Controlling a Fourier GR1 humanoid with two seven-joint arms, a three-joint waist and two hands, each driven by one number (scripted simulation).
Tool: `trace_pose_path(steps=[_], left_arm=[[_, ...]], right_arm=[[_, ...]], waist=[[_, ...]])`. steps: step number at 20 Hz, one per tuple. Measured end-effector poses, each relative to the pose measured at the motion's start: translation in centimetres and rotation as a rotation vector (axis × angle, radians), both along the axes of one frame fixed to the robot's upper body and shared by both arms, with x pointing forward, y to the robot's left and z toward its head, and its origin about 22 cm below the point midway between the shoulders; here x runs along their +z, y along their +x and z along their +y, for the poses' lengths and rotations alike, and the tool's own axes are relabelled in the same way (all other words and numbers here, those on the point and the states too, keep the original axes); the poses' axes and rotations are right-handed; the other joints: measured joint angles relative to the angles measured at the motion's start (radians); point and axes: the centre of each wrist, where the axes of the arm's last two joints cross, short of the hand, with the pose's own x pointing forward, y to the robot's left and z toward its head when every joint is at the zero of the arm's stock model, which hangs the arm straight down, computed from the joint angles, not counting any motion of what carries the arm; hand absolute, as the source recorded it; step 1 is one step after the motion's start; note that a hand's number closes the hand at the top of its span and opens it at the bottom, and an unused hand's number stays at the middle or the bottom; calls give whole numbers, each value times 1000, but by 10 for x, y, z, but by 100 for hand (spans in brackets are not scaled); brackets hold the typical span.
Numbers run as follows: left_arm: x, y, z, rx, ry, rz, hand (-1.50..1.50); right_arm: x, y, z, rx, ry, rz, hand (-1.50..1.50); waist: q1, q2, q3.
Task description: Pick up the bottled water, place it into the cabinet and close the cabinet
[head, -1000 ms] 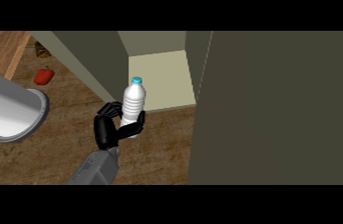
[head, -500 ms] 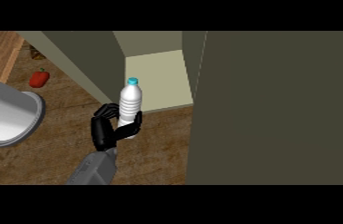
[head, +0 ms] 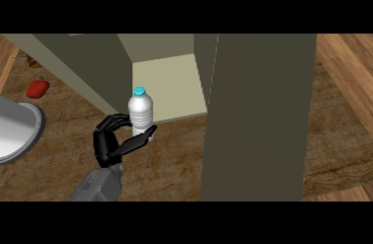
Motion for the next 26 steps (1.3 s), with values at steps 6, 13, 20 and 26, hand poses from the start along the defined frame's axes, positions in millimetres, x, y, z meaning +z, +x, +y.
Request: trace_pose_path(steps=[6,13,20,26], left_arm=[[0,-2,4,4,19,5,-150],[0,-5,10,-11,58,-2,-150],[4,0,21,-75,140,0,150],[8,9,23,-92,150,21,150]], right_arm=[[2,2,0,14,-2,-4,-150],[3,5,2,45,-12,-9,-150],[5,10,3,59,-14,-18,-150],[6,10,3,56,-23,-12,-150]], waist=[[-12,1,-1],[-26,3,-4],[-30,6,-8],[-10,1,-9]])
